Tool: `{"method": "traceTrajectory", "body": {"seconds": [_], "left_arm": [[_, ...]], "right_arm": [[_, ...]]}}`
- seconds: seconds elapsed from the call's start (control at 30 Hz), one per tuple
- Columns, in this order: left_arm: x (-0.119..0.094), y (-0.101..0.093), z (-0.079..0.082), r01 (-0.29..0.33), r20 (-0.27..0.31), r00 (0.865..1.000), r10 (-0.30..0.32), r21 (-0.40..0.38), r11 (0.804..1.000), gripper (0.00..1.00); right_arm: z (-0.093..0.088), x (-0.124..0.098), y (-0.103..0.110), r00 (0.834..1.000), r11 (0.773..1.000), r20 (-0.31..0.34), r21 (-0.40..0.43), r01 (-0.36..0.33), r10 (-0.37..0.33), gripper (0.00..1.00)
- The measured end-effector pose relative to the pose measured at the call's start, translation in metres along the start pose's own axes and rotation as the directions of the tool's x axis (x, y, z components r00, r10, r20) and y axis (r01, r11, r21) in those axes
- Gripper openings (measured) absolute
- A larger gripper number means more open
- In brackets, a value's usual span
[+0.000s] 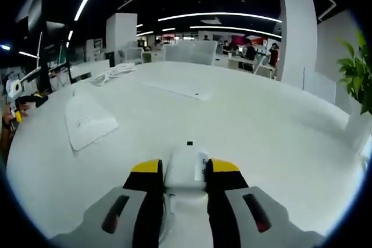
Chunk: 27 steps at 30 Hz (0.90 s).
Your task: Straighten the power strip on the desk, plug the charger into it
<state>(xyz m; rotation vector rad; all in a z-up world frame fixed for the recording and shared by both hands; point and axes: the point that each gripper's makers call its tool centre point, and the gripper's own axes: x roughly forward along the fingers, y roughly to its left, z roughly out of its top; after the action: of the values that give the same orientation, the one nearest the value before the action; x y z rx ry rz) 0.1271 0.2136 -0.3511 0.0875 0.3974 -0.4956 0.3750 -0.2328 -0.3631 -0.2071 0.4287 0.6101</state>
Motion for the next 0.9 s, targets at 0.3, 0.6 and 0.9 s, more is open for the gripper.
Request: {"method": "traceTrajectory", "body": {"seconds": [0.3, 0.6, 0.9], "left_arm": [[-0.002, -0.001, 0.000, -0.004, 0.001, 1.000, 0.004, -0.003, 1.000, 0.99], [-0.003, 0.002, 0.002, -0.012, 0.003, 1.000, 0.012, -0.002, 1.000, 0.99], [-0.005, -0.001, 0.003, -0.008, 0.005, 1.000, 0.008, 0.001, 1.000, 0.99]], "right_arm": [[0.001, 0.001, -0.001, 1.000, 0.999, 0.015, 0.036, -0.027, 0.027, 0.24], [0.003, 0.000, -0.004, 1.000, 1.000, -0.006, -0.021, 0.001, -0.001, 0.24], [0.015, -0.008, 0.004, 1.000, 0.997, -0.008, -0.079, -0.003, 0.002, 0.24]]}}
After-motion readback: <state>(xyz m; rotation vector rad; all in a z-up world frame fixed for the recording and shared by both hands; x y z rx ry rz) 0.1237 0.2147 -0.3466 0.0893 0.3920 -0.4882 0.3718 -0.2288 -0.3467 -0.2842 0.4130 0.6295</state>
